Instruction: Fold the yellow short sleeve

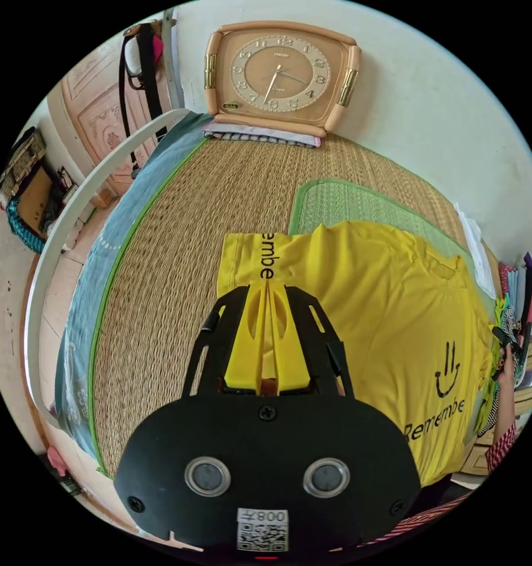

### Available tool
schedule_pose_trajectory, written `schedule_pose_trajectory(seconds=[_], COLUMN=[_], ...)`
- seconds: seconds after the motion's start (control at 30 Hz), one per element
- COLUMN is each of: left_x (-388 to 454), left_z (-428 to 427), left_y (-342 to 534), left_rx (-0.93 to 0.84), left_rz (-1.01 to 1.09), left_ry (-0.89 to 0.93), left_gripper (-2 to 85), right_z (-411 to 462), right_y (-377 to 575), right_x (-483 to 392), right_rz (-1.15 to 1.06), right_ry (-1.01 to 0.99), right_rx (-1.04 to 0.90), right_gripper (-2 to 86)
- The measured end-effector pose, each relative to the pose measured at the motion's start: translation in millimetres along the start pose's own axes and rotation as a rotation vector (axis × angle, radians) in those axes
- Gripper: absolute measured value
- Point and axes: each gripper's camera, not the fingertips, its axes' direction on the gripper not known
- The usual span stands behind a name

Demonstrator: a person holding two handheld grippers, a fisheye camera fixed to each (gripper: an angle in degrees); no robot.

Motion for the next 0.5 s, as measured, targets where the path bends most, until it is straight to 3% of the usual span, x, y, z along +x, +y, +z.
schedule_pose_trajectory(seconds=[0.27, 0.5], left_x=[-19.7, -19.7], left_z=[-12.2, -54.5], left_y=[-3.2, 96.8], left_rx=[0.055, 0.135], left_rz=[-0.11, -0.011], left_ry=[-0.007, 0.15], left_gripper=[0.2, 0.3], right_z=[-9.8, -47.9], right_y=[-34.4, 50.2], right_x=[9.6, -0.7], right_rz=[-0.003, -0.099], right_ry=[-0.018, -0.084], right_rx=[0.008, 0.021], right_gripper=[-0.3, -0.3])
